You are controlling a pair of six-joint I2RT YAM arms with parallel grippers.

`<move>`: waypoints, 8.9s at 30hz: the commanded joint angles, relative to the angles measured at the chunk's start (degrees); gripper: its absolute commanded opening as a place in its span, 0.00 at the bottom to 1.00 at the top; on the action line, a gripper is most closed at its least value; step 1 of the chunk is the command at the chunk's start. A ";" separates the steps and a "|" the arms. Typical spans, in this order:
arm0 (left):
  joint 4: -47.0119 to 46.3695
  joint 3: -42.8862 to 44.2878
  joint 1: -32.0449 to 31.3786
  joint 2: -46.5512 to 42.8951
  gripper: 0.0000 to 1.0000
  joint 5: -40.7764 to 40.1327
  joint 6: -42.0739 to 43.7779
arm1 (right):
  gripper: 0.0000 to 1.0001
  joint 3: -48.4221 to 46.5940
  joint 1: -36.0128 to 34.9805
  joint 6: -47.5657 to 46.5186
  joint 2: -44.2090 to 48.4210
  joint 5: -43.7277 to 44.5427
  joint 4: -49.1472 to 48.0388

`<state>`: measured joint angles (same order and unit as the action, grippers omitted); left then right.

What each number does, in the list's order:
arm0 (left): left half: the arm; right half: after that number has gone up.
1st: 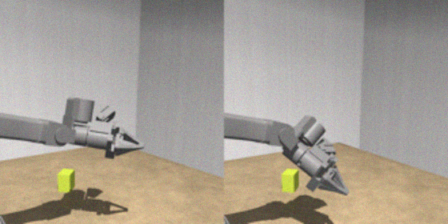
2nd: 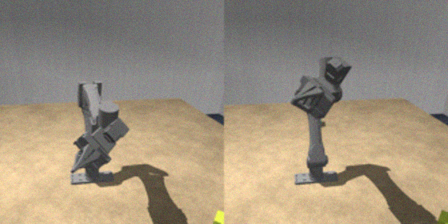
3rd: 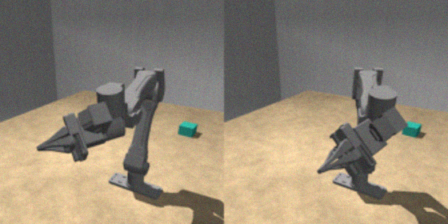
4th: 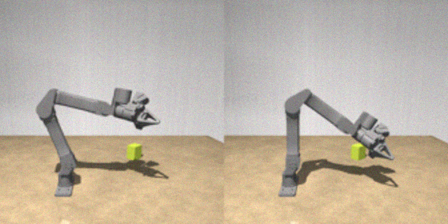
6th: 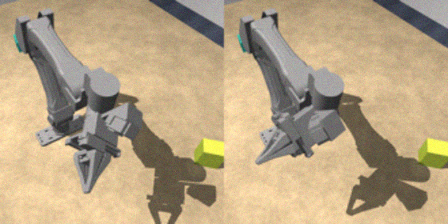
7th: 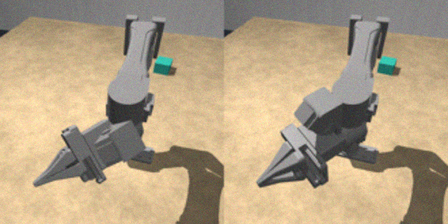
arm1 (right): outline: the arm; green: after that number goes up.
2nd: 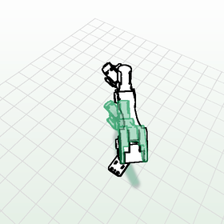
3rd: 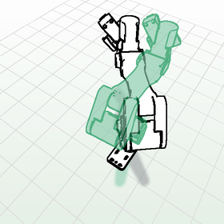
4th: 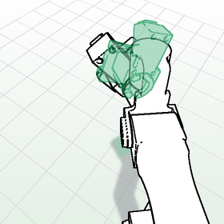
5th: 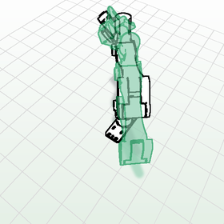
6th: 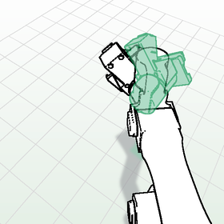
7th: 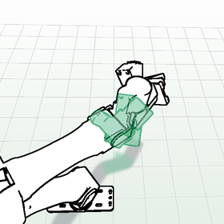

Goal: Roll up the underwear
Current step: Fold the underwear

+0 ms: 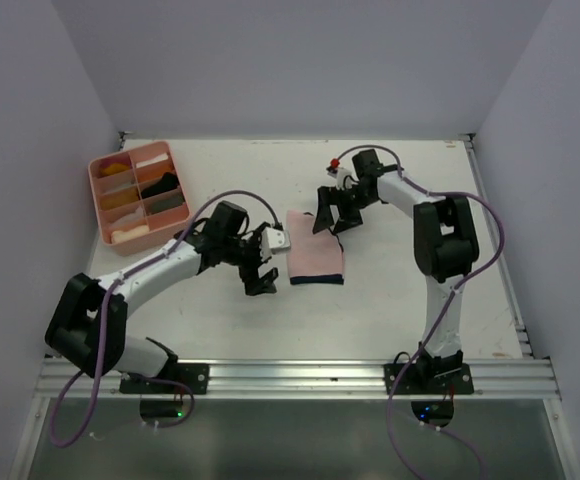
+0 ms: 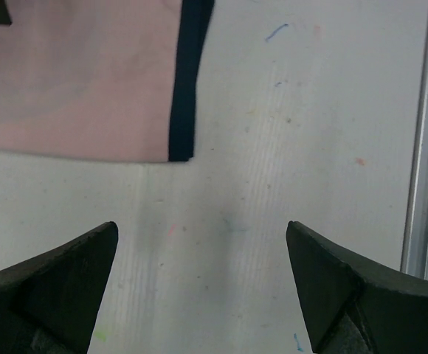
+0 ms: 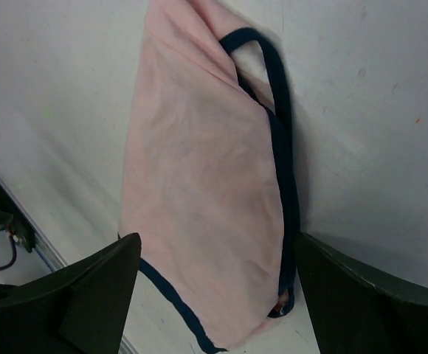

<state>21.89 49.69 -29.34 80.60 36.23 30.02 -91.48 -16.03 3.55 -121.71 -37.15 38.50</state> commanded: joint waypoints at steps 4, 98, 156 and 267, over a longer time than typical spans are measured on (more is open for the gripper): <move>4.83 0.84 -8.34 2.45 1.00 5.17 9.80 | 0.89 9.47 -0.84 1.63 3.06 -0.47 -2.90; 0.29 -13.76 7.11 -19.09 1.00 -2.32 34.44 | 0.98 0.61 -7.17 -6.71 5.77 3.30 -5.37; 8.40 -5.49 -1.07 8.27 0.00 -6.61 59.45 | 0.36 0.78 -15.43 2.87 -6.97 -9.70 -8.79; 30.14 28.09 1.31 36.91 0.11 -0.11 44.16 | 0.47 -11.53 -12.01 -3.11 -5.57 -10.93 7.81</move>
<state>55.61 78.02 -27.11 114.74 36.69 75.99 -101.73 -30.65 1.45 -133.99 -49.76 43.38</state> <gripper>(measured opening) 0.073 0.467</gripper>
